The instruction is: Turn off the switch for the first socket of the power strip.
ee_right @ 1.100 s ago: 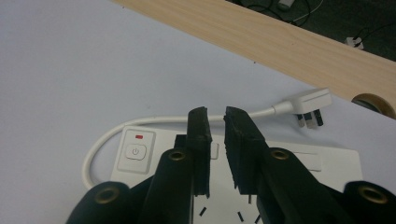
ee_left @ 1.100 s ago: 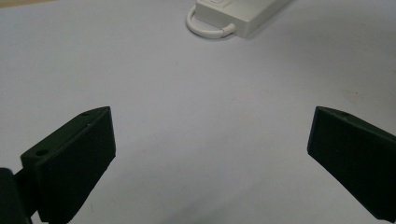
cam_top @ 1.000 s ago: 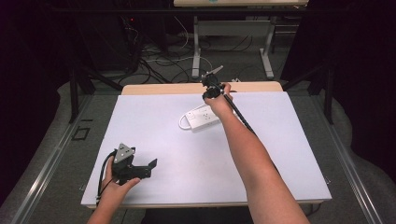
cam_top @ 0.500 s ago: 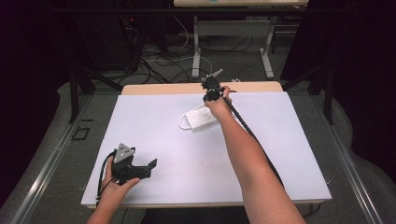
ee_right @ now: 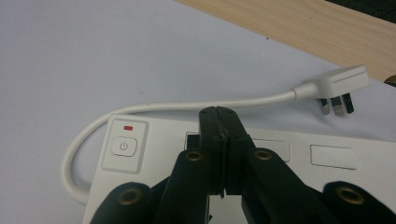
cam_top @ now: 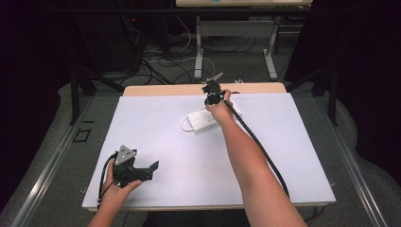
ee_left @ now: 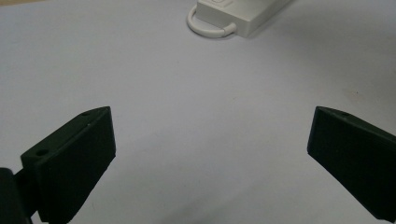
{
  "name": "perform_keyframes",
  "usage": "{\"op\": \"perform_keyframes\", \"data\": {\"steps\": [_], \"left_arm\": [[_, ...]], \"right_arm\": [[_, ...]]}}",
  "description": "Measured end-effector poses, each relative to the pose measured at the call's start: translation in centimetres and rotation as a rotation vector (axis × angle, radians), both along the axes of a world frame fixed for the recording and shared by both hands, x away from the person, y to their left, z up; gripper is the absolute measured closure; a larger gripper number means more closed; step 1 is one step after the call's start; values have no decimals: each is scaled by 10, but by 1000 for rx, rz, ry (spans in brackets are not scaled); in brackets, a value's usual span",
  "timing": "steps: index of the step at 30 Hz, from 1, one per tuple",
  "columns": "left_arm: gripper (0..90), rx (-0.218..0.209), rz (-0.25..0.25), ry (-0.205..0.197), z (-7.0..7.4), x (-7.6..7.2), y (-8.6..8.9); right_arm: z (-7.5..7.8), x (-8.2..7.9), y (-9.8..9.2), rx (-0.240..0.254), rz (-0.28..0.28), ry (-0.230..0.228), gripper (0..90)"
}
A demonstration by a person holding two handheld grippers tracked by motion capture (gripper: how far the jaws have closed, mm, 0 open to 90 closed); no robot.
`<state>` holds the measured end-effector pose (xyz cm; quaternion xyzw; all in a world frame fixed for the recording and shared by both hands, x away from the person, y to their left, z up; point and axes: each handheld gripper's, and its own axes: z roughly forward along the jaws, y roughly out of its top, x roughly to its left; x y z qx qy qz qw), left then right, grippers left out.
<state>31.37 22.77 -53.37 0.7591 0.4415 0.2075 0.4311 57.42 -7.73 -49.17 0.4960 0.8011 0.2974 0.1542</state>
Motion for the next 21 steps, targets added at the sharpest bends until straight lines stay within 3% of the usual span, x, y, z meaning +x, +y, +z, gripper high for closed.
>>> {"op": "perform_keyframes", "data": {"steps": [9, 11, 12, 14, 17, 18, 19, 21], "left_arm": [[9, -3, 0, 1, -1, 0, 0], [9, -1, -1, 3, -1, 0, 0], [9, 0, -1, 3, -1, 0, 0], [9, 1, -3, 2, -1, 0, 0], [9, -1, -2, 3, -1, 0, 0], [9, -1, -2, 3, -1, 0, 0], [9, -1, -3, 4, -1, 0, 0], [9, 2, -3, 3, -1, 0, 0]], "right_arm": [[-5, 3, 0, 3, -9, 17, 900], [-6, 4, -1, -8, -3, 32, 900], [-6, 3, 1, -2, -26, 48, 900], [-8, 5, -1, 8, -8, 39, 900], [-10, 6, -1, -1, -22, 42, 900], [-9, 6, -2, -18, -11, 64, 900], [-12, 7, -2, 1, -9, 49, 900], [-13, 8, -2, -7, -13, 48, 900]]}}
